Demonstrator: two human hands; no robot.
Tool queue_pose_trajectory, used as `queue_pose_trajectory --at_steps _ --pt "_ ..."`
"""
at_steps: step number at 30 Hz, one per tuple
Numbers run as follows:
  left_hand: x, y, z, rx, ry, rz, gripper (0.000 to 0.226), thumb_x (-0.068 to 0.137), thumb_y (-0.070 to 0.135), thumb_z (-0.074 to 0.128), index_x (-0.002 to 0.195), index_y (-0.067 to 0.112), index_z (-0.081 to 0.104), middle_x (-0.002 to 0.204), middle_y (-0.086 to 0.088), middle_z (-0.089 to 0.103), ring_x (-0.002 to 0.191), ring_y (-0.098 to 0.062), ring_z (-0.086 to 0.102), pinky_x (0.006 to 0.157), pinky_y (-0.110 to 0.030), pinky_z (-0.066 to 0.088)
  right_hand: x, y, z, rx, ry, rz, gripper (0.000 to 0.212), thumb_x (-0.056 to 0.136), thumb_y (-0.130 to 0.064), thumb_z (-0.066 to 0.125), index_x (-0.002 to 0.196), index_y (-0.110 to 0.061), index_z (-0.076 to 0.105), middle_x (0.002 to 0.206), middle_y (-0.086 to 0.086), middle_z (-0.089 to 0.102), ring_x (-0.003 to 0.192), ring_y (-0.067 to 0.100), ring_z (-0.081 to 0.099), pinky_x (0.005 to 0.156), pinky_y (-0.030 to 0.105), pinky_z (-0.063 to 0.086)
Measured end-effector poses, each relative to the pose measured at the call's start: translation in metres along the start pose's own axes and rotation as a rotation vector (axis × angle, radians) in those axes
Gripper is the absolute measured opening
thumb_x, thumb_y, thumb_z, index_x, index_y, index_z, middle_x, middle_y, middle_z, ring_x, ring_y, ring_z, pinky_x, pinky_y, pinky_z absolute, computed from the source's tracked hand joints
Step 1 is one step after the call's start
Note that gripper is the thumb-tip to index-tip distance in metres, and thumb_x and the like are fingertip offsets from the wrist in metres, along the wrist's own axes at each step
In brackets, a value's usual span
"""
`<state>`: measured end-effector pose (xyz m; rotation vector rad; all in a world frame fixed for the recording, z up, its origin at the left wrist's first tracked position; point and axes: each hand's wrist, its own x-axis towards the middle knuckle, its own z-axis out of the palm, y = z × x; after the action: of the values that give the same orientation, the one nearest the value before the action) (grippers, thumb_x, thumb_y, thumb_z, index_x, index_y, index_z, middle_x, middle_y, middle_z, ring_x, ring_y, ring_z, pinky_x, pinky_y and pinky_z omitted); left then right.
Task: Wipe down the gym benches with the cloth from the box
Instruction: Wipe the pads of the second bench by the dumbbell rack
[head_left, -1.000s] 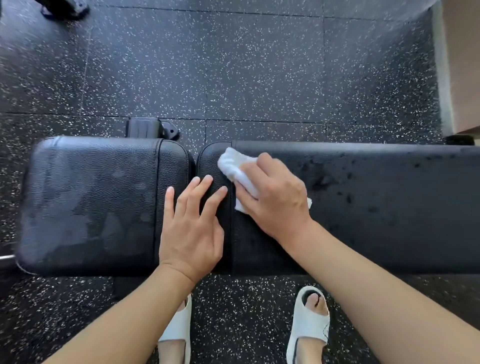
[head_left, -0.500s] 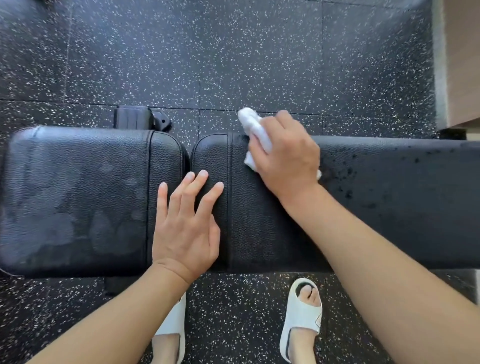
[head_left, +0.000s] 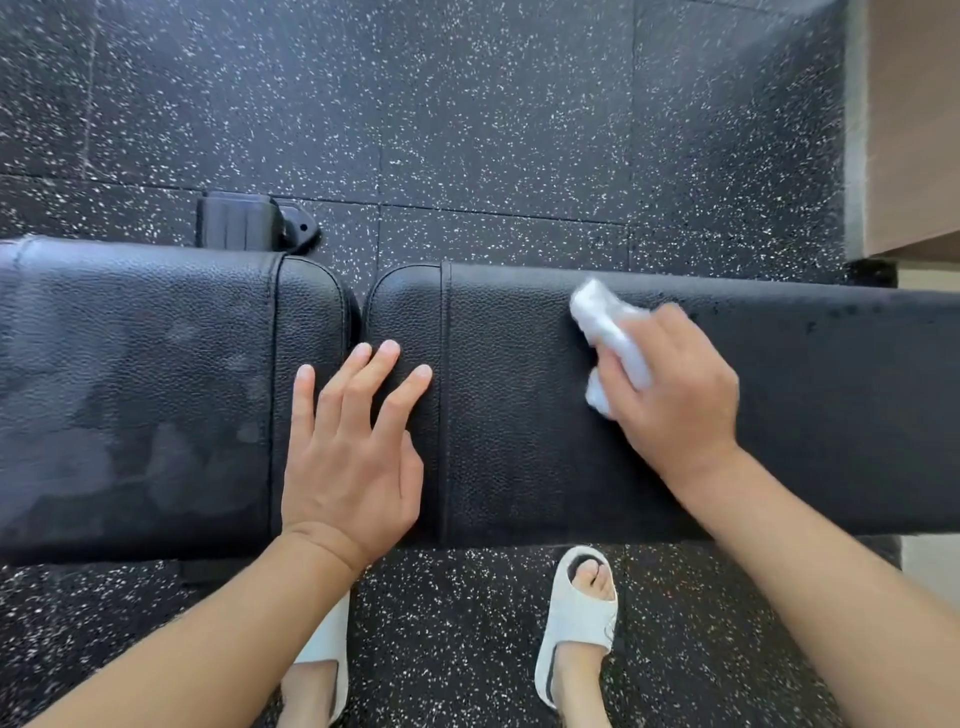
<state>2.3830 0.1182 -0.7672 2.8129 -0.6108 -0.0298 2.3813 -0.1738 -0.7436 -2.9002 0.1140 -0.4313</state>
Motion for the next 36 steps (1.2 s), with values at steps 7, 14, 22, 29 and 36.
queue_pose_trajectory --at_steps 7,14,22,29,36 --pt "0.001 0.002 -0.001 0.004 -0.004 -0.011 0.06 0.089 0.022 0.046 0.149 0.018 0.049 0.16 -0.012 0.041 0.151 -0.036 0.036 0.128 -0.061 0.01 0.051 -0.106 0.04 0.125 -0.013 0.033 0.016 0.09 -0.032 0.064 0.089 -0.017 0.063 0.088 0.003 0.056 0.075 0.024 0.054 0.055 0.036 0.039" --pt "0.0 0.001 0.0 -0.006 -0.009 -0.021 0.061 0.09 0.022 0.046 0.151 0.017 0.047 0.161 -0.011 0.04 0.152 -0.036 0.036 0.129 -0.059 0.007 -0.065 -0.064 0.001 0.259 -0.164 -0.316 0.016 0.097 -0.019 0.059 0.09 -0.012 0.072 0.084 0.005 0.056 0.073 0.026 0.05 0.061 0.039 0.045" --pt "0.001 0.002 -0.003 0.009 -0.027 -0.019 0.064 0.089 0.022 0.048 0.152 0.018 0.046 0.161 -0.01 0.039 0.152 -0.035 0.035 0.129 -0.06 0.008 0.051 -0.019 0.025 0.014 0.065 0.177 0.019 0.097 -0.033 0.062 0.09 -0.015 0.064 0.085 0.002 0.055 0.074 0.024 0.055 0.053 0.034 0.036" --pt "0.001 0.002 -0.002 0.003 -0.021 -0.017 0.063 0.087 0.021 0.047 0.15 0.014 0.046 0.161 -0.012 0.041 0.151 -0.036 0.036 0.127 -0.062 0.012 -0.025 -0.113 0.028 0.191 -0.098 -0.12 0.018 0.097 -0.027 0.056 0.096 -0.014 0.068 0.094 0.006 0.058 0.079 0.027 0.052 0.059 0.04 0.042" --pt "0.0 0.0 0.001 0.022 -0.012 -0.009 0.064 0.09 0.023 0.045 0.153 0.018 0.044 0.162 -0.009 0.038 0.153 -0.034 0.033 0.129 -0.06 0.008 -0.086 -0.006 -0.013 0.131 -0.144 -0.281 0.017 0.098 -0.023 0.059 0.101 -0.013 0.073 0.086 0.004 0.056 0.073 0.029 0.054 0.059 0.043 0.049"
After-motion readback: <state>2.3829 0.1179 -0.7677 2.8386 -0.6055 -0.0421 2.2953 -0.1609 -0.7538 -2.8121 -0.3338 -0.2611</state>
